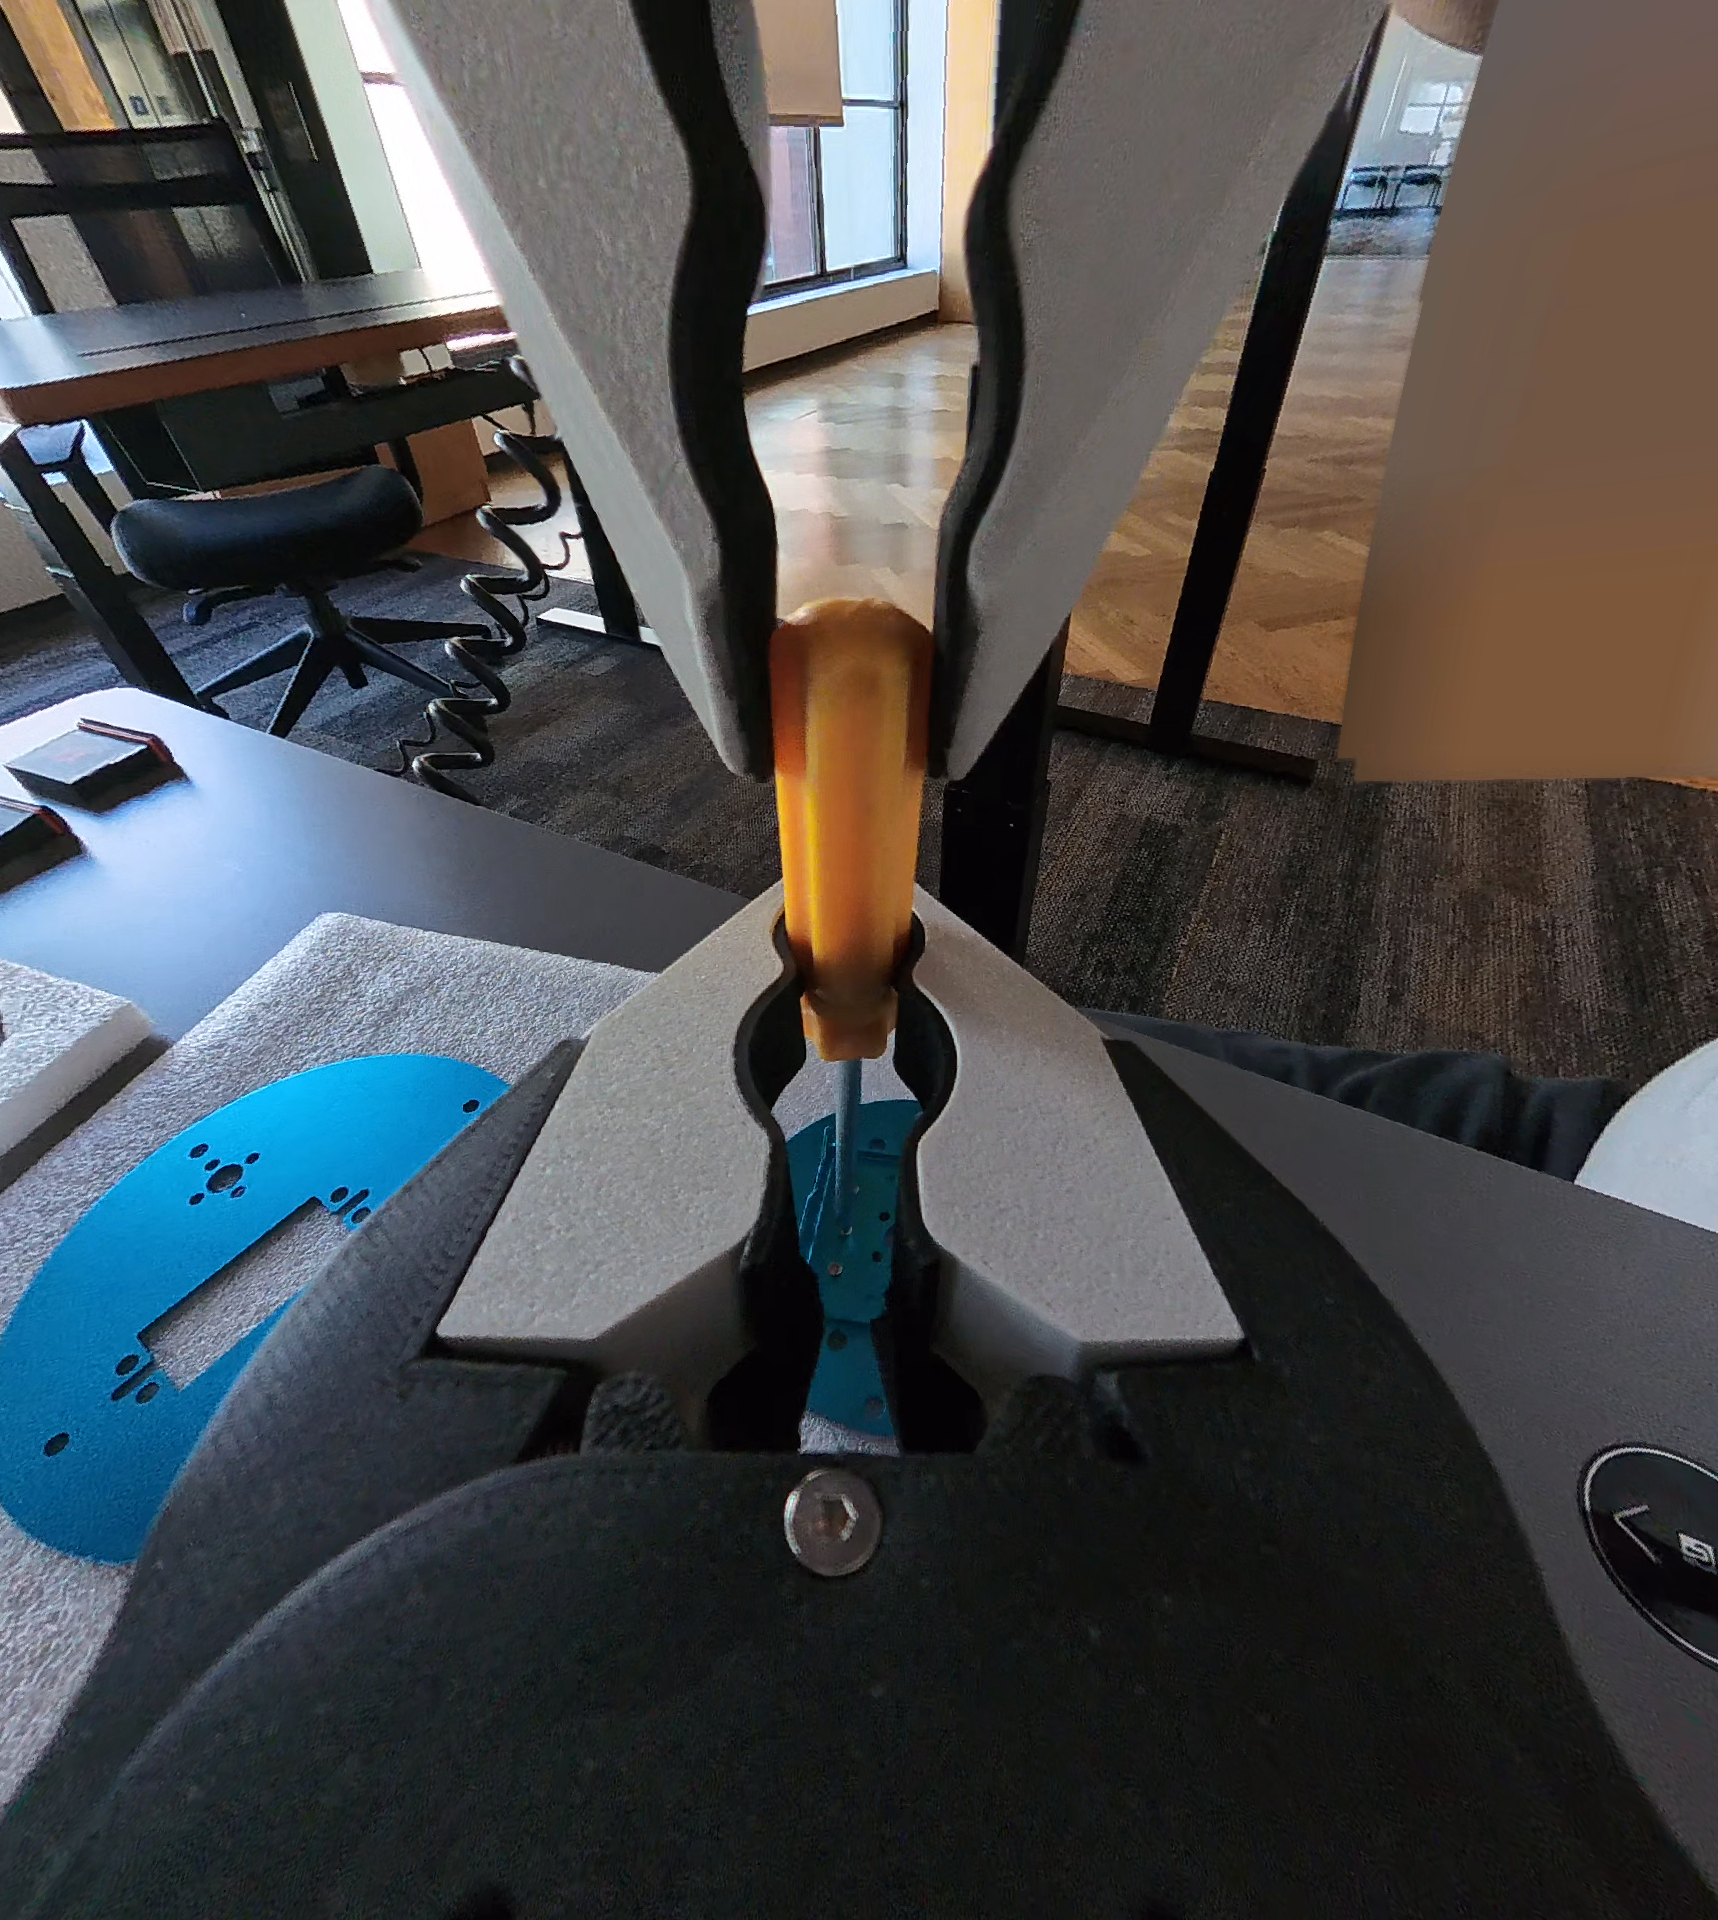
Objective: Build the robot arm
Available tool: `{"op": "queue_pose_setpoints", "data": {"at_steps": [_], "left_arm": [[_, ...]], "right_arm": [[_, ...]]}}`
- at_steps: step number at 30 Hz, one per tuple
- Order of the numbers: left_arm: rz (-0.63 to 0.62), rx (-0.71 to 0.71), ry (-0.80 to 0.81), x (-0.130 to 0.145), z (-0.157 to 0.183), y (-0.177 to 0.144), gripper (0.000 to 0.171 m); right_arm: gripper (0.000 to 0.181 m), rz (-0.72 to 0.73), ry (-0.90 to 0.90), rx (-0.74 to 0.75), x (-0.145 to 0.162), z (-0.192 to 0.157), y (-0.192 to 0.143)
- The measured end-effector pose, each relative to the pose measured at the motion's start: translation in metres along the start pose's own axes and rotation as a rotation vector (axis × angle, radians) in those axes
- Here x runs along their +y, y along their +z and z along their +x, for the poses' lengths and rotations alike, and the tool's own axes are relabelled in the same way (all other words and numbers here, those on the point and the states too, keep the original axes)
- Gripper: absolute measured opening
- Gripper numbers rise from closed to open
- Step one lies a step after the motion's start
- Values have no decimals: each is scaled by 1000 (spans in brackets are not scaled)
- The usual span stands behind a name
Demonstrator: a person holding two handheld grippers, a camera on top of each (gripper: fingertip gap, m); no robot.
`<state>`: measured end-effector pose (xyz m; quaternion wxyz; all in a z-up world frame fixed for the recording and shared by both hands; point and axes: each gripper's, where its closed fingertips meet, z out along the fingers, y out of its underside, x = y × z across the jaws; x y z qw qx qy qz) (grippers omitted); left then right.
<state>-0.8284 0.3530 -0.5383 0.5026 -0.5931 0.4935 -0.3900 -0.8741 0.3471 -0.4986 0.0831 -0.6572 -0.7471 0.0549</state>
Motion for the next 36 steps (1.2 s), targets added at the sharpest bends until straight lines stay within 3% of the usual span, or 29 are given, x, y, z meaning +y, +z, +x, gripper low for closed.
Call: {"op": "queue_pose_setpoints", "data": {"at_steps": [7, 9, 12, 14, 19, 21, 23, 24, 26, 31, 34, 36], "left_arm": [[7, -17, -28, 0, -4, 0, 9], [5, -11, -16, 0, -3, 0, 8], [3, -10, -8, 1, -2, -2, 8], [2, -8, -6, 1, -2, -1, 8], [0, -2, -4, 1, -2, -1, 8], [-2, 4, 3, 1, 0, 0, 8], [-5, 12, 7, 0, 1, 1, 8], [-6, 12, 8, 0, 1, 1, 8], [-1, 11, 0, 0, 0, 0, 8], [-11, -25, -31, 1, -5, 2, 9], [-5, -11, -15, 1, -3, 2, 9], [-4, -10, -20, 1, -4, 1, 9]], "right_arm": [[19, 30, 380, 33, 0, 5, 0], [19, 22, 325, 16, 0, 4, -1], [25, 13, 65, 19, 1, 2, -3], [20, 22, -49, 32, 2, 2, -7], [15, 31, -88, 31, 1, 2, -7], [26, 41, -128, 42, 0, 3, -7], [24, 40, -151, 17, 1, -1, -4], [16, 50, -158, 16, 0, -2, -3], [16, 72, -137, 27, -2, 0, -2], [18, 90, 292, 24, 4, 5, -1], [17, 61, 242, 88, 3, 3, -1], [27, 31, 111, 103, 2, 2, -1]]}}
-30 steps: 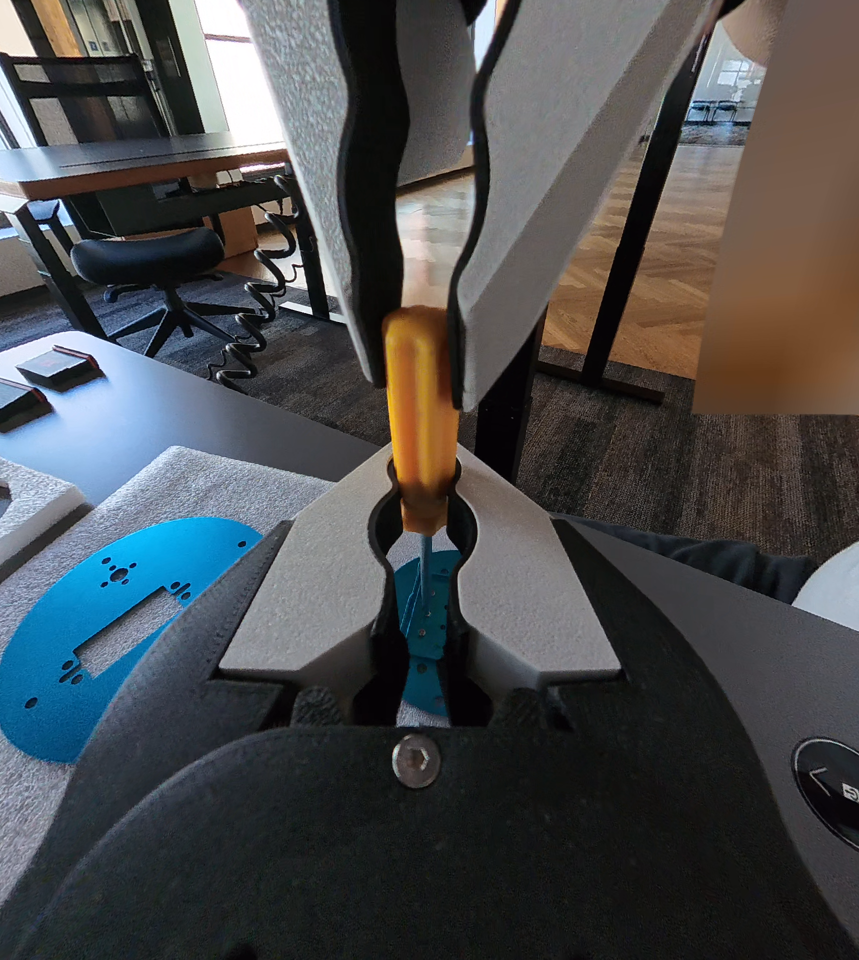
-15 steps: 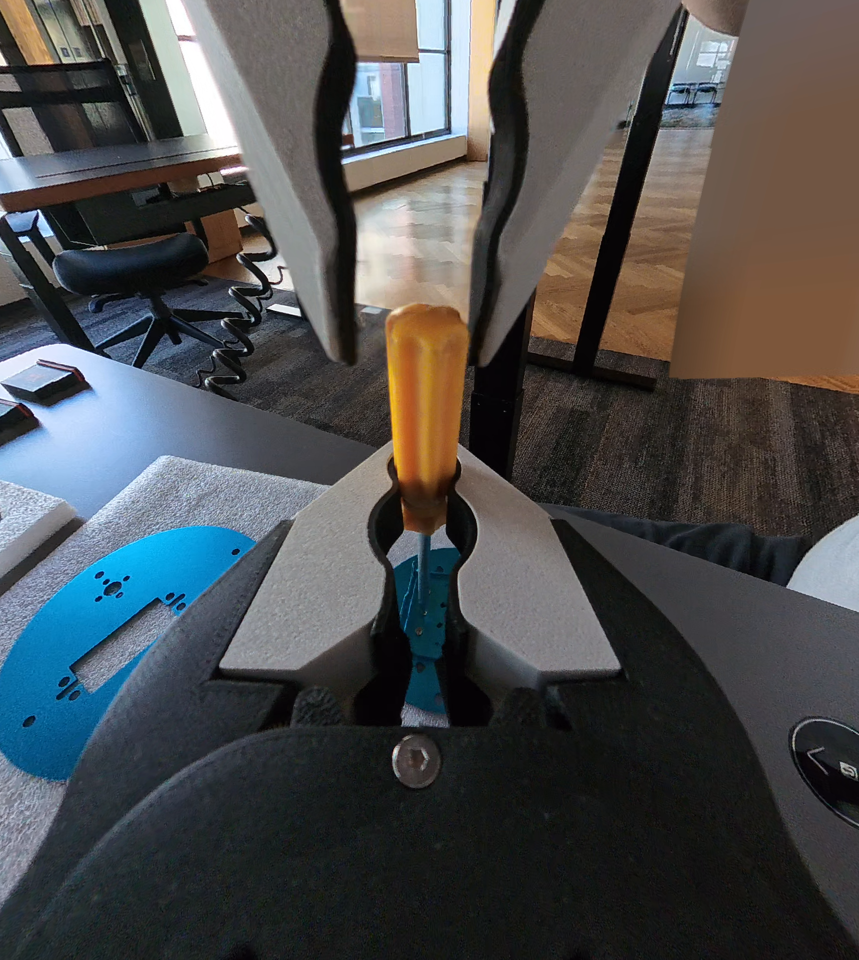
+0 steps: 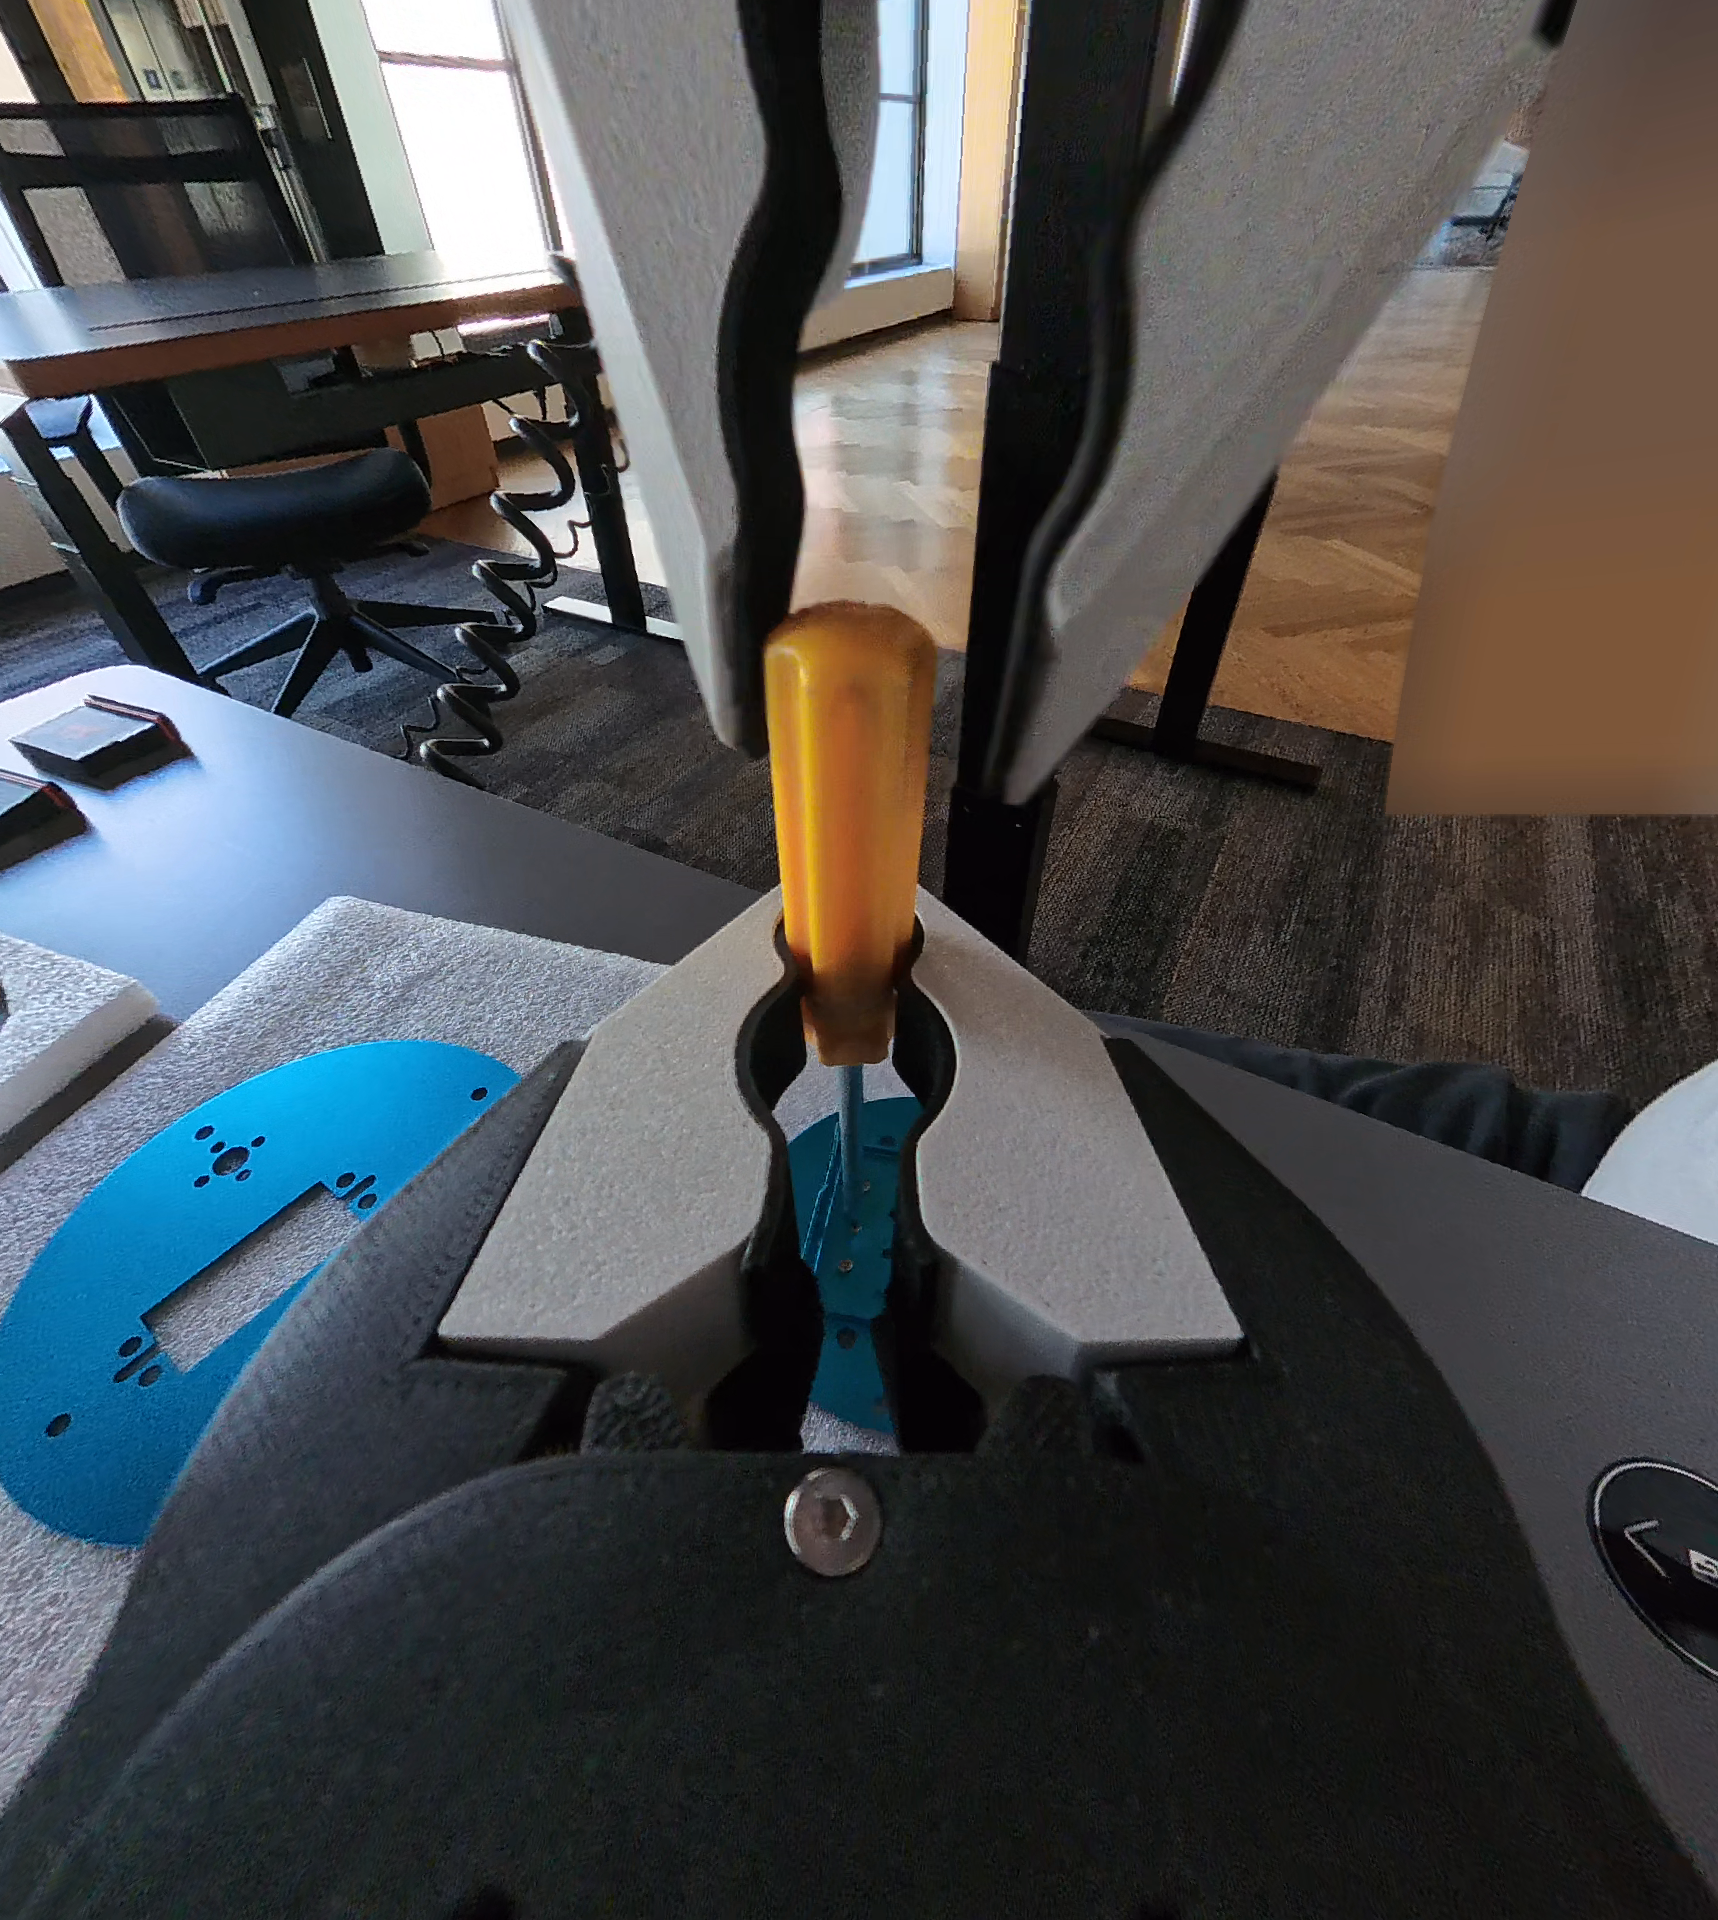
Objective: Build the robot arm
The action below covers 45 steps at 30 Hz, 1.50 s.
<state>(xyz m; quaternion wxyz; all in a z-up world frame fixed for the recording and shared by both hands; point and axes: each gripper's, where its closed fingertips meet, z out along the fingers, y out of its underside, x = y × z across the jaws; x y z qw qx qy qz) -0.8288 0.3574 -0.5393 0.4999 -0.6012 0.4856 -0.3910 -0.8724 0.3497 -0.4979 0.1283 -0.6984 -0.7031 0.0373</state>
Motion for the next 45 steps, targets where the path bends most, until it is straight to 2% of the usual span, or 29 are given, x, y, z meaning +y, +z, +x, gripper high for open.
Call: {"op": "queue_pose_setpoints", "data": {"at_steps": [1, 3, 4, 6, 12, 15, 17, 20, 25, 26, 27, 30, 33, 36, 37, 40, 43, 45], "left_arm": [[0, 4, 2, 0, 1, 0, 9], [-1, 1, 17, 0, 2, 1, 9], [0, 3, 15, 0, 2, 0, 9], [2, 12, 16, 0, 3, 0, 9], [-6, -4, 11, -1, 2, 5, 9], [-6, 0, 29, -1, 3, 4, 9], [-4, 8, 20, -1, 4, 4, 9], [-7, 7, 31, -1, 5, 5, 9], [-6, 16, 45, -1, 7, 5, 9], [-5, 15, 42, -1, 7, 5, 9], [-2, 18, 35, 0, 6, 4, 9], [-1, 21, 37, 0, 6, 3, 9], [-2, 18, 18, 0, 5, 3, 9], [-13, -4, -29, 1, -1, 3, 10], [-16, 3, -8, 1, 1, 3, 10], [-24, -1, 45, 1, 5, 5, 9], [-19, 10, 30, 1, 4, 4, 9], [-16, 12, 26, 1, 4, 3, 9]], "right_arm": [[30, 4, -48, -19, -2, -3, -1], [18, -4, -123, -7, -3, 1, -1], [19, -3, -152, -16, -3, 0, 0], [18, 1, -145, -41, -3, -1, 0], [19, -14, 277, -32, 5, 1, 0], [19, -15, 124, -22, 2, -1, 0], [26, 28, 1, -42, -5, -3, 0], [17, 6, -122, -49, -3, -4, 3], [17, -8, -219, -75, 0, -7, 3], [25, -11, -232, -61, 2, -4, 3], [24, -29, -231, -64, 5, -2, 4], [16, -29, -232, -74, 7, -2, 7], [16, -31, -127, -87, 8, -2, 7], [17, -26, 274, -74, 8, 4, 9], [17, -24, 350, -88, 10, 0, 9], [17, -58, 209, -68, 13, -5, 7], [19, 17, 0, -28, -1, 0, 4], [18, 13, -78, -44, -2, -1, 2]]}}
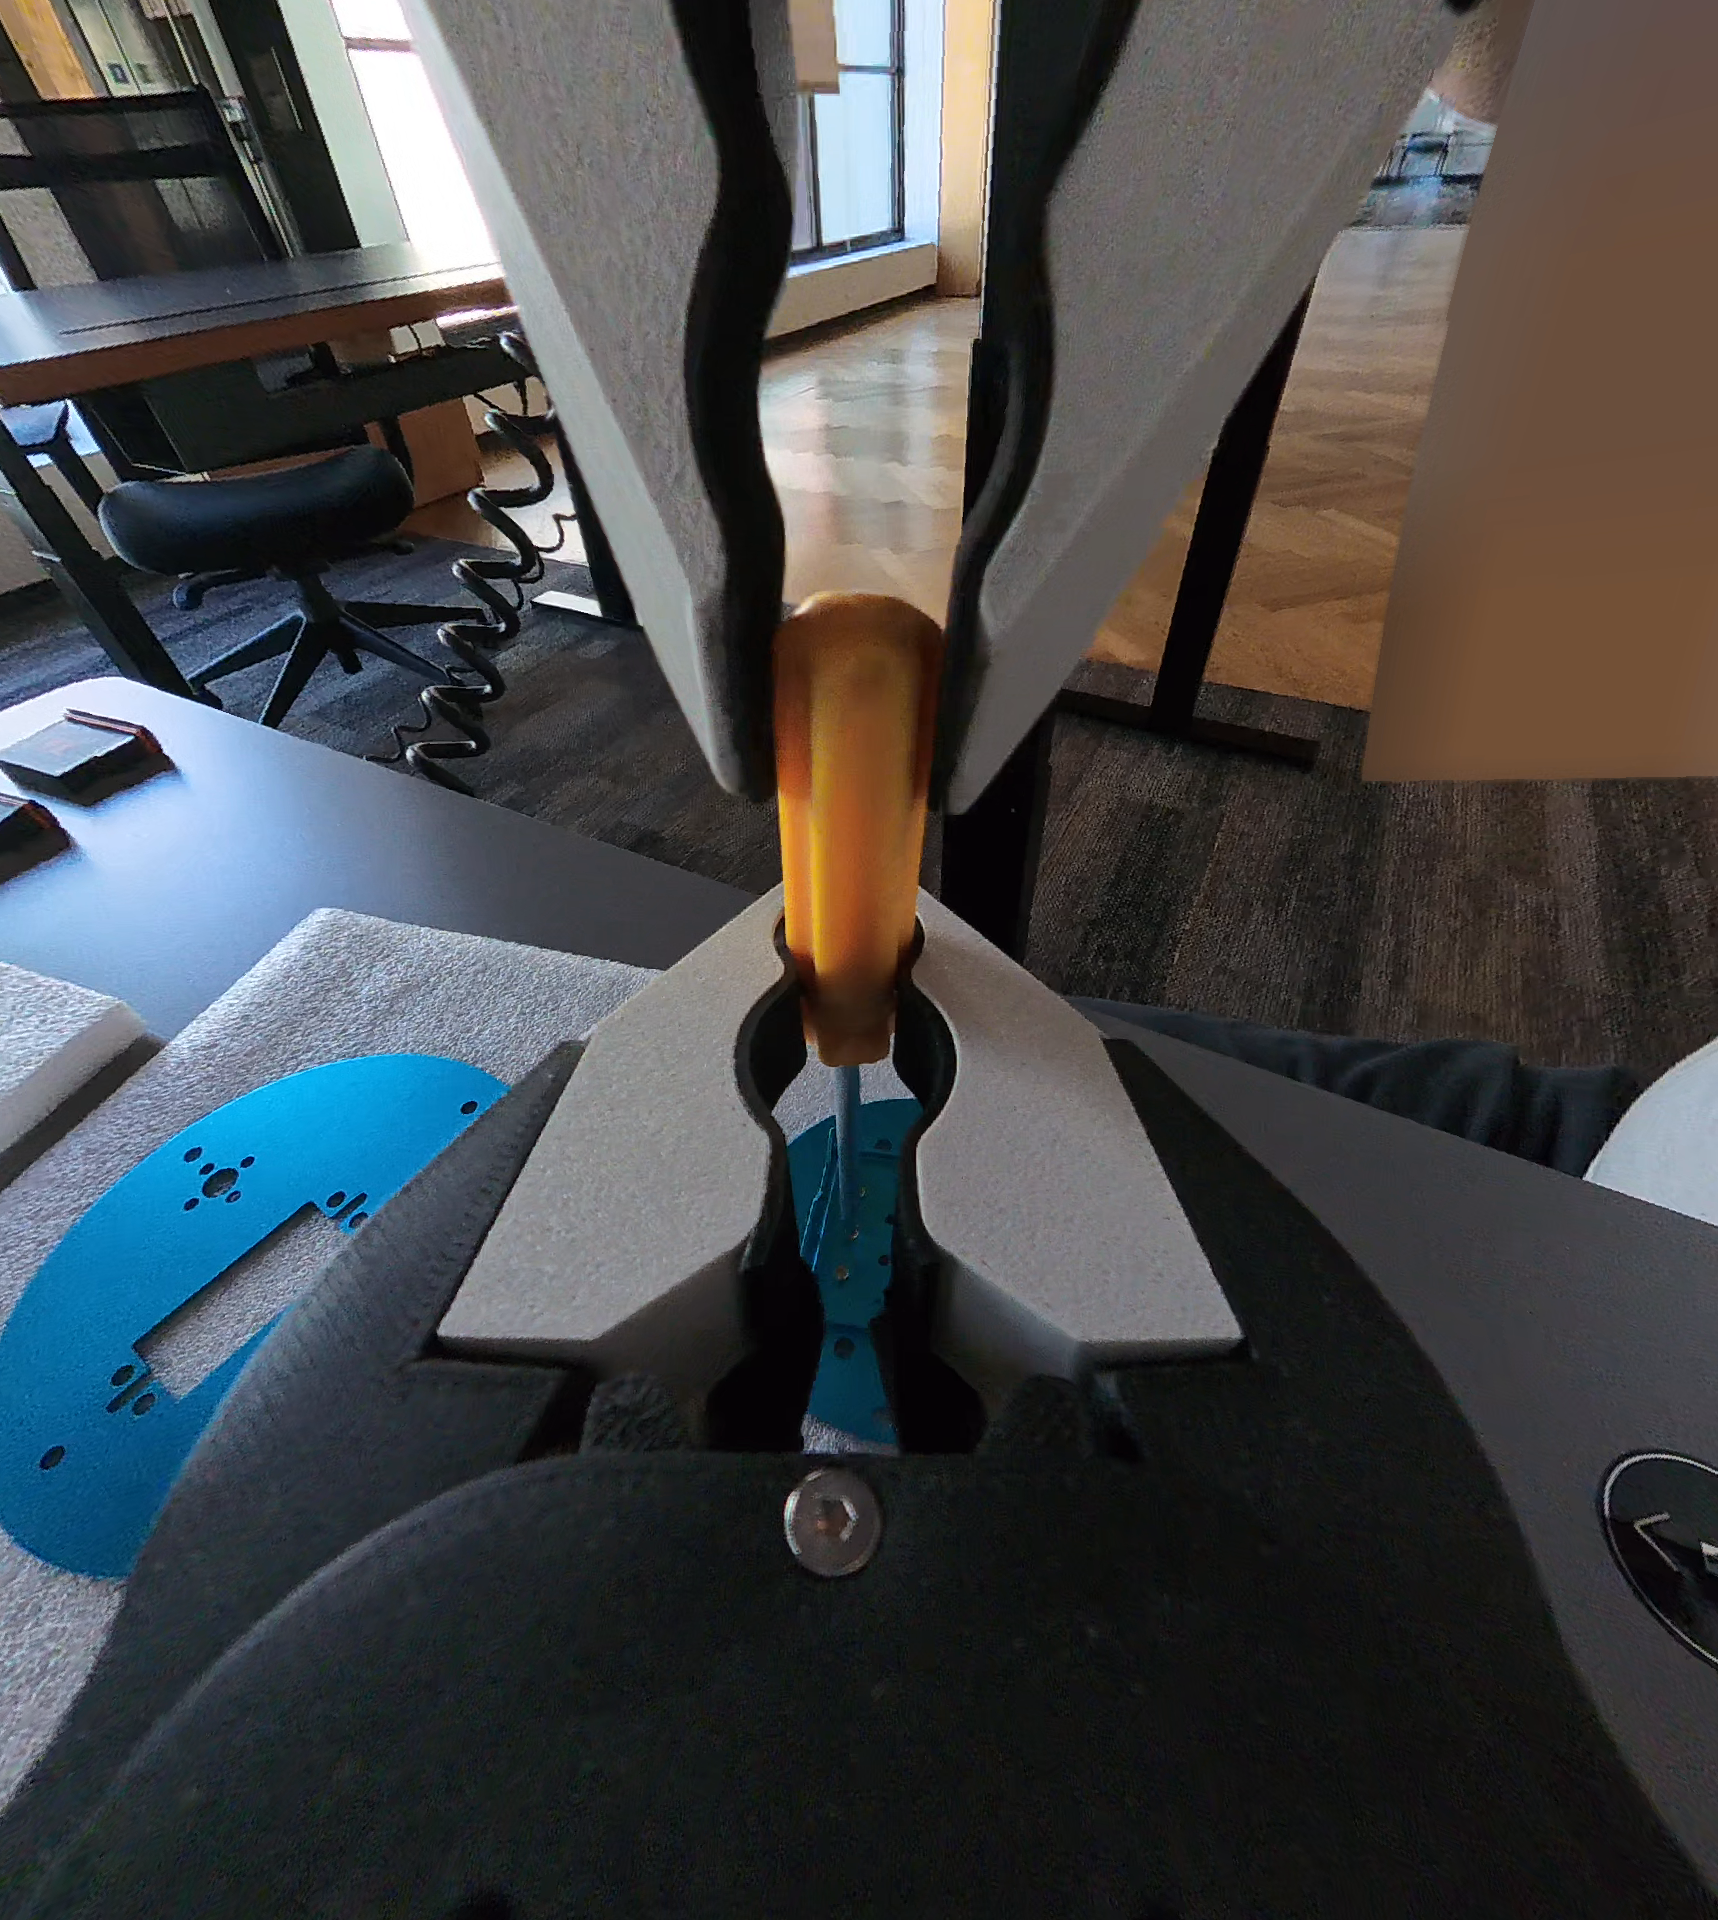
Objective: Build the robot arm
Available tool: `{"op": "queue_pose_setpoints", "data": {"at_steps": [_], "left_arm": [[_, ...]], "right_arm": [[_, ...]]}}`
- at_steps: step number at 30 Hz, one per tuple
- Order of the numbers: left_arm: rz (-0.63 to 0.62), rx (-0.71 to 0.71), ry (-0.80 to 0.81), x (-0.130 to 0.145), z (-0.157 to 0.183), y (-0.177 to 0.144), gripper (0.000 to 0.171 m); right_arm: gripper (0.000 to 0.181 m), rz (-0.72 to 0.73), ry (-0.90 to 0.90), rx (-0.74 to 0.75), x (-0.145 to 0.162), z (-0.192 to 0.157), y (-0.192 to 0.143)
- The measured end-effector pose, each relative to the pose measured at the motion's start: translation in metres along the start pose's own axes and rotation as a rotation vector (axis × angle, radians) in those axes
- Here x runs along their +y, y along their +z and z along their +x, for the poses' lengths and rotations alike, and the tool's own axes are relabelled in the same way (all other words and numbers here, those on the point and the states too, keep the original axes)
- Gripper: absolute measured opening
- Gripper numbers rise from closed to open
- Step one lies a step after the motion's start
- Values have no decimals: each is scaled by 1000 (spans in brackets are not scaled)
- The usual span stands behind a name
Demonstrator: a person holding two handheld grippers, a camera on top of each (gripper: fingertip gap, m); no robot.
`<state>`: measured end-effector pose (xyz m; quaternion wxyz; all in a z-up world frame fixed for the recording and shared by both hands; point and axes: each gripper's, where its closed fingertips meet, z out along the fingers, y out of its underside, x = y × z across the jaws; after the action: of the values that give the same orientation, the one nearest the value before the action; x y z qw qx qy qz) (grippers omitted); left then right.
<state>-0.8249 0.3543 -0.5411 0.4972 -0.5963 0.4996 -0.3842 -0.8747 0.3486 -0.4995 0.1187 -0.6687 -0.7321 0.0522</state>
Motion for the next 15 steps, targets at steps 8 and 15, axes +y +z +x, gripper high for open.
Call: {"op": "queue_pose_setpoints", "data": {"at_steps": [8, 15], "left_arm": [[-4, -13, -9, 0, -3, 0, 10], [-1, -12, 6, 0, 0, 3, 10]], "right_arm": [[17, -57, 382, 1, 5, 2, 1], [18, -12, 514, 64, 9, 1, 0]]}}
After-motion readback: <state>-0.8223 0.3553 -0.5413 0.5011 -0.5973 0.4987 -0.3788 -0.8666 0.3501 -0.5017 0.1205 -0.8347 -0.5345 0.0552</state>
